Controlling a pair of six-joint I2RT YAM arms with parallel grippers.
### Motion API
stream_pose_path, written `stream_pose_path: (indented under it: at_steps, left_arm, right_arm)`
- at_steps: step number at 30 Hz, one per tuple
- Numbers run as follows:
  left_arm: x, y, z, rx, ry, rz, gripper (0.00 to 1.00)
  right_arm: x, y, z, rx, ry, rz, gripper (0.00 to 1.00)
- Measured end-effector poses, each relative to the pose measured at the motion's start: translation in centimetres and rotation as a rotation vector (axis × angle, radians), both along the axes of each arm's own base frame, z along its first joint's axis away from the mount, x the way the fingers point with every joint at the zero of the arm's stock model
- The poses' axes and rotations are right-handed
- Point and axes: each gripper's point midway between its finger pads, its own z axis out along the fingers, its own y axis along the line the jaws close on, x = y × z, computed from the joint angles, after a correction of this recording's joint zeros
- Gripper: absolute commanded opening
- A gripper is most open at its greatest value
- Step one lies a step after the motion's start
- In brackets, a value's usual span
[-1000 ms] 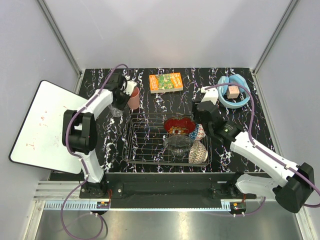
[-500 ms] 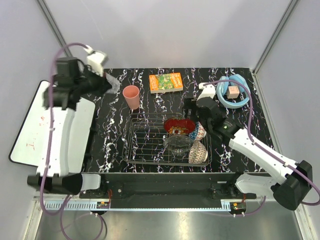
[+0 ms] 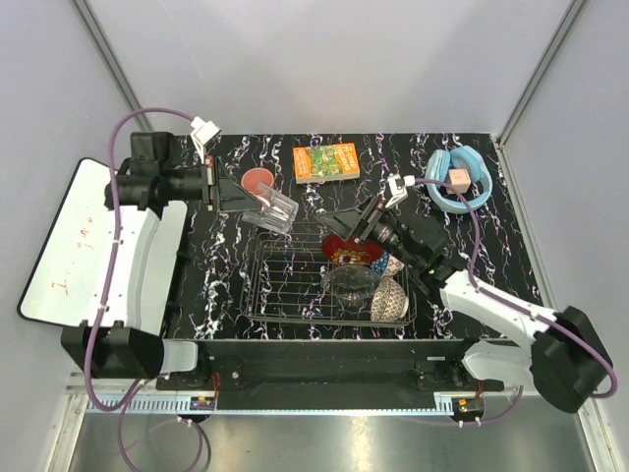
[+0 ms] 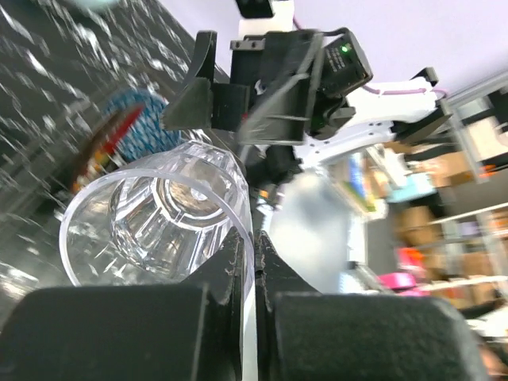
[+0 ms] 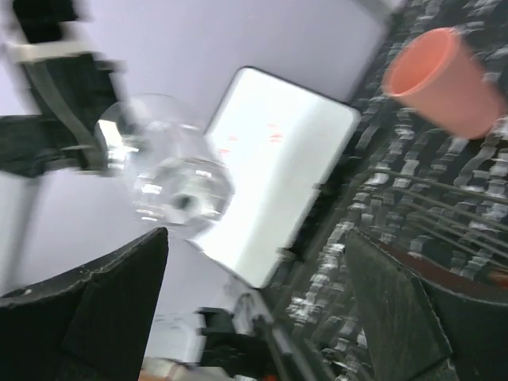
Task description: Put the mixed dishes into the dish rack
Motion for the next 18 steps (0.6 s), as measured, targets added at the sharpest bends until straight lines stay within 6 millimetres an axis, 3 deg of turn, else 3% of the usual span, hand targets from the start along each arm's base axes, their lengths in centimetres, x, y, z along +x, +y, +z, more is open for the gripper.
stream_pose_path:
  at_steps: [3,7,12,18]
  left_arm:
    - [0.6,-0.1,-1.8,-0.011,0.095,-0.013,0.00]
    - [0.0,-0.5,-1.2,-0.030,0.075,-0.051,0.00]
    - [-0.8,-1.2,-0.8,-0.043,0.065,-0.095,0.00]
    - [-0.9,-1.2,-0.8,-0.045,0.063,-0.101,0.00]
  right_arm:
    - [-0.7,1.2,1.2,0.165,0.008,0.102,1.00]
    - [-0.8,2.2,1.4,0.302,0.049,0.187,1.00]
    - [-1.1,2.9,0.9,0.337,0.084,0.242,1.00]
    - [-1.6,3.1,3.0,0.355,0.024,0.284,1.00]
